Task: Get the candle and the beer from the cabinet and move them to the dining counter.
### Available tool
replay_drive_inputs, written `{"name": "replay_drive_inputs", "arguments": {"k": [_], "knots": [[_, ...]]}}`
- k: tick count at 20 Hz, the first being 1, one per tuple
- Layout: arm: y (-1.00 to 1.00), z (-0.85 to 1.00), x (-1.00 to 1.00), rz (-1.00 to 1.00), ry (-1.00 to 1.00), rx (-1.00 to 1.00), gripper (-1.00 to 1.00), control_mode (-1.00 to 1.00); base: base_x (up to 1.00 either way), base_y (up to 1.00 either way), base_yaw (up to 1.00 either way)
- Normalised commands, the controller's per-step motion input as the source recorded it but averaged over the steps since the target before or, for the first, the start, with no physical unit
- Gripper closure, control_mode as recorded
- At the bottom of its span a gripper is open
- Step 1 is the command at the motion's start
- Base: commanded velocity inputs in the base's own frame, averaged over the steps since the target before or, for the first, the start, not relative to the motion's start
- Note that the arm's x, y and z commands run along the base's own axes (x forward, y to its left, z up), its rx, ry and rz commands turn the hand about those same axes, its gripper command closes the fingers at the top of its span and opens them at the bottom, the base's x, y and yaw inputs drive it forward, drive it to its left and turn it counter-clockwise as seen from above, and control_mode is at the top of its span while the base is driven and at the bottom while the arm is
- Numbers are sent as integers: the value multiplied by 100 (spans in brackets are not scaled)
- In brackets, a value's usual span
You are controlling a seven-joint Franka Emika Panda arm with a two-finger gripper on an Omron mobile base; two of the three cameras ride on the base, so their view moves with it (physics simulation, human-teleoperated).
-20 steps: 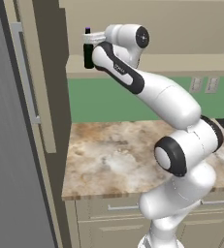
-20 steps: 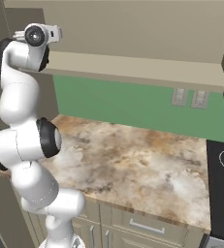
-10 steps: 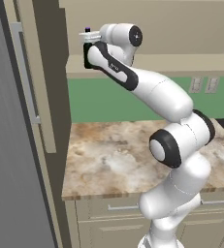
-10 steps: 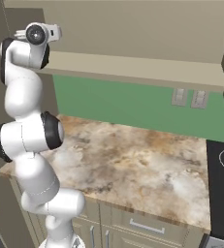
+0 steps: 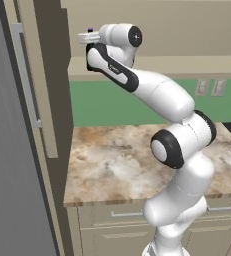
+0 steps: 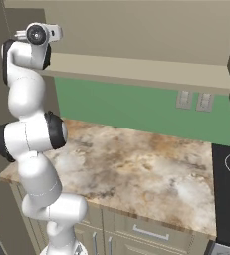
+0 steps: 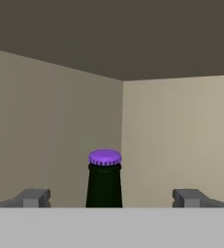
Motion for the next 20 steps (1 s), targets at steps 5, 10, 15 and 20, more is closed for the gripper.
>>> {"name": "replay_drive_inputs", "arguments": {"k": [5,10,15,20], "knots": [[10,0,16,0,0,0,-100,-100,0,0,0],[7,0,15,1,0,0,-100,-100,0,0,0],[7,0,7,1,0,0,-100,-100,0,0,0],[1,0,0,0,0,0,-100,-100,0,0,0]]}}
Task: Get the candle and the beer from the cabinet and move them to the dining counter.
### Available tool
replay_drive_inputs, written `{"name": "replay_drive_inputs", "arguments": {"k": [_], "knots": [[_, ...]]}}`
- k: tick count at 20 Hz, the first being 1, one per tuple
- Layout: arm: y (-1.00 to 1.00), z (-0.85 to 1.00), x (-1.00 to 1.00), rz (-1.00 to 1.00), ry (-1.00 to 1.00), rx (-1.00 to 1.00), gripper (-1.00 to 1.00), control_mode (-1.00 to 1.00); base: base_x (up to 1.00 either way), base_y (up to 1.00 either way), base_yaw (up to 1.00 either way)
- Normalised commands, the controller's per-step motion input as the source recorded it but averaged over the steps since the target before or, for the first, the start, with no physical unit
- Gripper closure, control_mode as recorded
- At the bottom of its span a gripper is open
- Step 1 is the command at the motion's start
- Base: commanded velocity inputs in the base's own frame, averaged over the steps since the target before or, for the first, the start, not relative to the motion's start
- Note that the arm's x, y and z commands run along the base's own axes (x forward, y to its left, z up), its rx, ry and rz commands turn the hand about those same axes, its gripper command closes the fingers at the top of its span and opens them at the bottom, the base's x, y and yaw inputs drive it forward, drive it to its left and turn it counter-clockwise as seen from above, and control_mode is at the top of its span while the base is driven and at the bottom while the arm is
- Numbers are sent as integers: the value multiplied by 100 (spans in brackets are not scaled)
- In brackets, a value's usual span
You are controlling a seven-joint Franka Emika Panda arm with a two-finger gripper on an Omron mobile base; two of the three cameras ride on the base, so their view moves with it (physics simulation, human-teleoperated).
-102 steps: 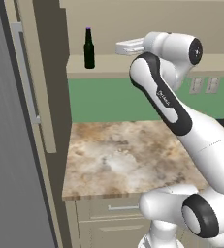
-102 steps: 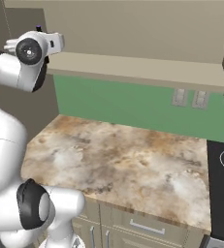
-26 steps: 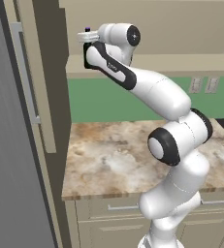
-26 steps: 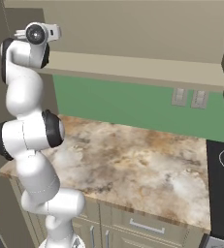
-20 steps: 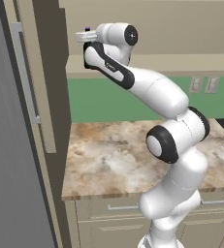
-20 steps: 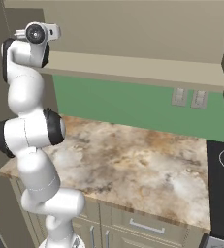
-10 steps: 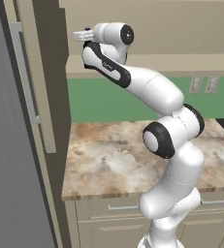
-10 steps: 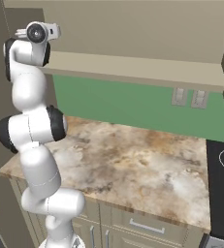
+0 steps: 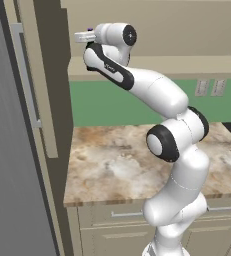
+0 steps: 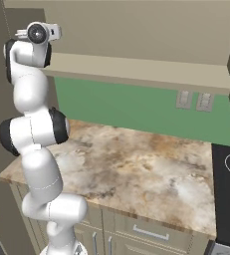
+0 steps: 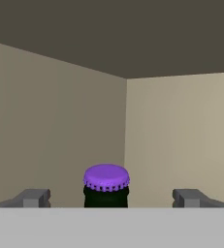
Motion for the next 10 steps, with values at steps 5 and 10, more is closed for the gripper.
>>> {"name": "replay_drive_inputs", "arguments": {"k": [5,10], "knots": [[0,0,0,0,0,0,-100,-100,0,0,0],[0,0,0,0,0,0,-100,-100,0,0,0]]}}
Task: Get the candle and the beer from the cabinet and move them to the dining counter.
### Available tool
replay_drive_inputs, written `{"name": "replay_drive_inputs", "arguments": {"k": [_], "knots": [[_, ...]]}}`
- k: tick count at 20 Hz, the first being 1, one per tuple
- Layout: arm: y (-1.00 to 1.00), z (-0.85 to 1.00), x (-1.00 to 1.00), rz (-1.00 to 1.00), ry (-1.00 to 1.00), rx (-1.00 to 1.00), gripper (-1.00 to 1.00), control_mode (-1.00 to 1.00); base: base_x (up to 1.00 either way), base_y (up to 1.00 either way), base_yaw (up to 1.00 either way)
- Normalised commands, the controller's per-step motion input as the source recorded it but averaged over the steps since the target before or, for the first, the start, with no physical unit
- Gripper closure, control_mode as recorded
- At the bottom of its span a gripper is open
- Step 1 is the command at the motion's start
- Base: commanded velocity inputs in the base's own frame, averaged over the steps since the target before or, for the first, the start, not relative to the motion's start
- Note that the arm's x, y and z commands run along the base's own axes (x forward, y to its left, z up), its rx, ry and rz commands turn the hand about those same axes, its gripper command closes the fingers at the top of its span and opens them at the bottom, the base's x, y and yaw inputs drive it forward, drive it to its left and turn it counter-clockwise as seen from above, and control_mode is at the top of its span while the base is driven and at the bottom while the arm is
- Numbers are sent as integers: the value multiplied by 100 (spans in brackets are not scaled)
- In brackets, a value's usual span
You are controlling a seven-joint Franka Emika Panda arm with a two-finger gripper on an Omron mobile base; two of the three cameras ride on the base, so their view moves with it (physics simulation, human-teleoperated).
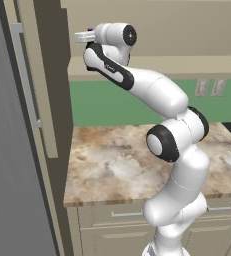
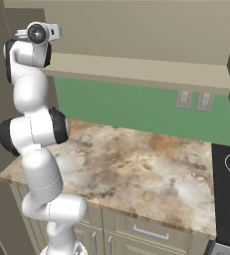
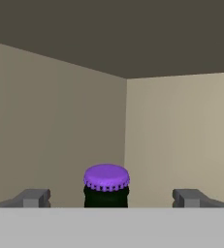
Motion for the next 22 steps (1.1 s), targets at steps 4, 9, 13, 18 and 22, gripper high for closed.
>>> {"name": "replay_drive_inputs", "arguments": {"k": [4,9,13,18,22], "knots": [[0,0,0,0,0,0,-100,-100,0,0,0],[0,0,0,0,0,0,100,-100,0,0,0],[0,0,0,0,0,0,100,-100,0,0,0],[0,0,0,0,0,0,100,-100,0,0,0],[0,0,0,0,0,0,100,-100,0,0,0]]}}
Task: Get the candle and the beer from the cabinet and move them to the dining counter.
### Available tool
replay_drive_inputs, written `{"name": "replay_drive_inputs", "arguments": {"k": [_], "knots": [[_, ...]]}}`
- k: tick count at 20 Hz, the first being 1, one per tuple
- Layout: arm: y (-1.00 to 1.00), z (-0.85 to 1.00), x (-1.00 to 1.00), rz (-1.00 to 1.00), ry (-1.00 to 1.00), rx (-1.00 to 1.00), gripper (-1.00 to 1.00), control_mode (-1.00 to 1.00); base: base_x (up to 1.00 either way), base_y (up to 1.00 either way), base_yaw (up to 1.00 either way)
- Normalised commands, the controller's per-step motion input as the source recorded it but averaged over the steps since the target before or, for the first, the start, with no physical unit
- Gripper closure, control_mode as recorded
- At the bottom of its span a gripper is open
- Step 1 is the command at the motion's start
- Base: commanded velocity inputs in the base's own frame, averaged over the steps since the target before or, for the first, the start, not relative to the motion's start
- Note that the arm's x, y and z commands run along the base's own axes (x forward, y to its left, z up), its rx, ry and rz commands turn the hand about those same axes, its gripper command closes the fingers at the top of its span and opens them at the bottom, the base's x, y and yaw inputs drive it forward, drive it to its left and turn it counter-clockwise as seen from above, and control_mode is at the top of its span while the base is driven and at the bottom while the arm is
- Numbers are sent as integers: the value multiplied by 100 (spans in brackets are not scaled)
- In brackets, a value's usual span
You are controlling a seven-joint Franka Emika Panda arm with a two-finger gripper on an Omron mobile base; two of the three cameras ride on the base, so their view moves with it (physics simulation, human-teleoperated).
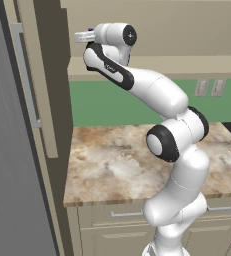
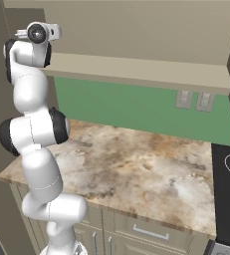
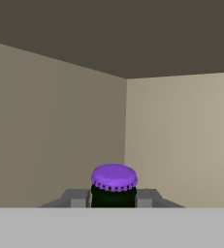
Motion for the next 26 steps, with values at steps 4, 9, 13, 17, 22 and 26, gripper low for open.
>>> {"name": "replay_drive_inputs", "arguments": {"k": [4,9,13,17,22,26], "knots": [[0,0,0,0,0,0,100,-100,0,0,0],[0,0,0,0,0,0,100,-100,0,0,0],[0,-1,0,0,0,0,100,-100,0,0,0],[-7,-8,-2,0,-1,0,100,-100,0,0,0],[-15,-1,-13,0,0,0,100,-100,0,0,0],[-38,0,-10,0,0,0,100,-100,0,0,0]]}}
